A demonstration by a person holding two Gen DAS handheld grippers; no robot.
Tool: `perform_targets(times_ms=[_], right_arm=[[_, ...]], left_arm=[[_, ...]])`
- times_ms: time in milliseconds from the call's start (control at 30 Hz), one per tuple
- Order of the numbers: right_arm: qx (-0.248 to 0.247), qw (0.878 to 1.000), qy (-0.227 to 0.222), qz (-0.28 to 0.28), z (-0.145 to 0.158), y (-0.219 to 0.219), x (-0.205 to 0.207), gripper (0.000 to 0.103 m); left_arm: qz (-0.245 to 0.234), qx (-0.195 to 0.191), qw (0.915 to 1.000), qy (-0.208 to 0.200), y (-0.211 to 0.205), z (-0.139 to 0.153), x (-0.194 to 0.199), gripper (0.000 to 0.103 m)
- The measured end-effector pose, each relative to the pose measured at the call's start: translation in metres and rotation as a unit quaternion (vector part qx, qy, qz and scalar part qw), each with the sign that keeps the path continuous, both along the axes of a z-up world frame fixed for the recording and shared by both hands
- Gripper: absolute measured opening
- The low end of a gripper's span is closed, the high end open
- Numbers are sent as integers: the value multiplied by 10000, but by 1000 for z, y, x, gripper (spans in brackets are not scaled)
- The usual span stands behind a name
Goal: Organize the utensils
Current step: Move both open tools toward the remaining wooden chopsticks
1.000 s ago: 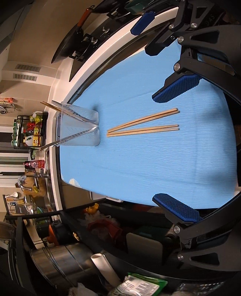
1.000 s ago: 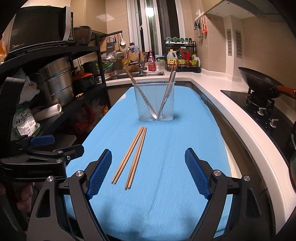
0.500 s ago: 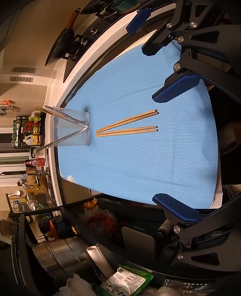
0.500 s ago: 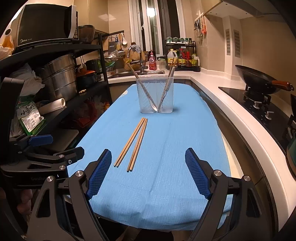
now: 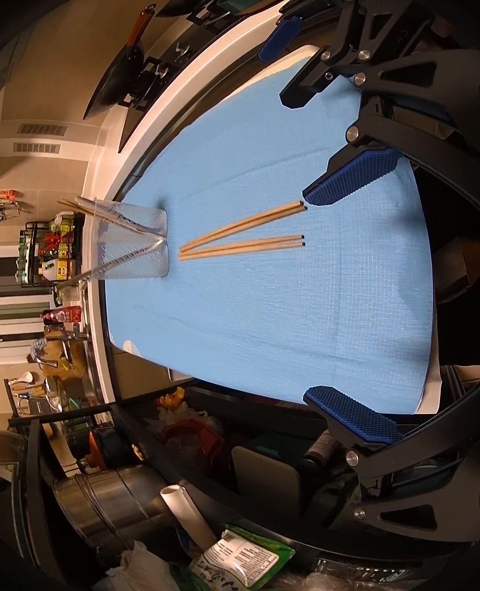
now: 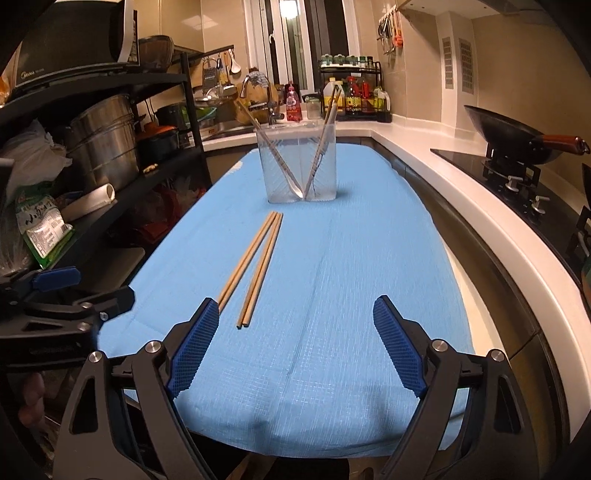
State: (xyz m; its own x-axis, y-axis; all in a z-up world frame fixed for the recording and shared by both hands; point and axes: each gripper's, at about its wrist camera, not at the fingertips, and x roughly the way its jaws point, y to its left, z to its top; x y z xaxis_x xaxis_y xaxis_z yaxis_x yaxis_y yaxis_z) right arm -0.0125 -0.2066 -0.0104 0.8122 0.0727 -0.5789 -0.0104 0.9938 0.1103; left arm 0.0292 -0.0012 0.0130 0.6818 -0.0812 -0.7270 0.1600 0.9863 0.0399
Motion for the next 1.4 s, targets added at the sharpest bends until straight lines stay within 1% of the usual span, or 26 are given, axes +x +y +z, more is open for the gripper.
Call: perform_targets(times_ms=[67,133,167,200,267,300,367,533,667,800,933,967,1000,1033,1100,1233,1333,1400], right_arm=[[-52,10000,54,30,-9,3,6,83],[-89,9999,94,107,-18,7,14,74],[-85,9997,142,188,-23,10,18,64],[-69,9995,192,260,-28,12,22,52],[-45,9982,382,454,-39,18,34,39],[-10,9975,454,536,-44,21,39,34],[6,9964,545,649,-53,27,47,31],[-105,9943,691,801,-69,43,59,31],[-172,9935,800,785,-77,46,67,30],[-378,9941,691,748,-79,48,69,30],[-412,9946,603,731,-79,51,75,30],[-402,9947,546,770,-80,53,76,23],[-379,9943,483,871,-80,54,77,9],[-398,9937,441,953,-80,56,76,5],[-442,9936,407,956,-80,58,74,0],[-328,9965,415,647,-80,39,68,0],[-222,9977,448,455,-79,20,62,0],[-180,9980,467,389,-79,11,59,0]], left_arm=[[68,-4,10000,49,5,-5,4,95],[136,7,9999,85,10,-11,6,95],[158,9,9998,104,13,-13,8,95],[175,10,9998,126,15,-15,10,95],[225,15,9996,167,19,-19,15,95],[246,9,9995,184,20,-20,17,95],[280,-14,9993,230,24,-24,20,95],[356,-45,9987,350,33,-33,29,95],[387,-77,9983,435,36,-38,36,95],[375,-80,9981,473,36,-40,40,95],[360,-75,9981,498,34,-44,43,95],[359,-79,9980,511,33,-45,44,95],[358,-90,9979,528,33,-46,45,95],[353,-102,9979,539,33,-46,46,95],[331,-114,9979,554,31,-48,49,95],[208,-146,9980,586,23,-53,54,95],[11,-190,9978,641,12,-59,58,95],[-92,-153,9976,662,3,-63,60,95]])
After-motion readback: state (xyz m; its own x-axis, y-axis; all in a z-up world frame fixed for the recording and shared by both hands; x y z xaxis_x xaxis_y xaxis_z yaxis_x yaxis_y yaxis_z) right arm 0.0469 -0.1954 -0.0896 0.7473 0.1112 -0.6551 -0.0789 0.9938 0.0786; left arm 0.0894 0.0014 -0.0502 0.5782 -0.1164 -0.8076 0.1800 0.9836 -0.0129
